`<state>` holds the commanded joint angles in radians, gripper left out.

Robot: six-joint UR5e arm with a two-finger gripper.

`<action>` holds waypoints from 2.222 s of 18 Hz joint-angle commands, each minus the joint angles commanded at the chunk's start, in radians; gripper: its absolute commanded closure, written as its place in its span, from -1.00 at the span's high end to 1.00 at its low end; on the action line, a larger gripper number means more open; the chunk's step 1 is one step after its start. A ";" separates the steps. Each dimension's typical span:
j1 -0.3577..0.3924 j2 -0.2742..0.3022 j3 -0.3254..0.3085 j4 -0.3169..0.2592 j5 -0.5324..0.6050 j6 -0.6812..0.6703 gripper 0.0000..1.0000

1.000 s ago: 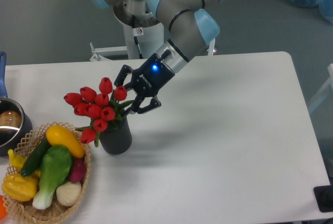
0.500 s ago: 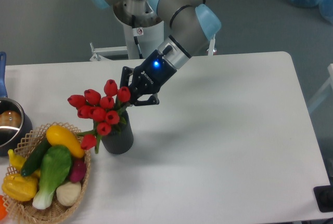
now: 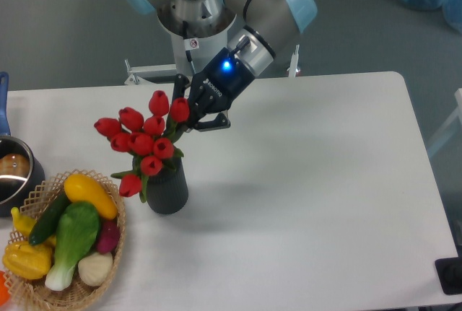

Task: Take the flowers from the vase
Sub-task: 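Lift the gripped tulips up out of the black vase, then carry the tulip bunch away from the vase, holding it aloft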

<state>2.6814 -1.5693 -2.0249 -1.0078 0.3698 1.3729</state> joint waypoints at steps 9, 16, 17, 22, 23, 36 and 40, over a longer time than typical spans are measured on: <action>0.055 0.018 0.035 0.002 -0.155 -0.061 -1.00; 0.110 0.035 0.077 0.003 -0.252 -0.166 -1.00; 0.113 0.035 0.080 0.003 -0.253 -0.173 -1.00; 0.146 0.032 0.107 0.003 -0.273 -0.236 -1.00; 0.149 0.028 0.121 0.003 -0.273 -0.256 -1.00; 0.225 -0.028 0.221 0.031 0.096 -0.170 -1.00; 0.224 -0.052 0.247 0.031 0.289 -0.137 -1.00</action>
<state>2.9053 -1.6213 -1.7780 -0.9771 0.6591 1.2362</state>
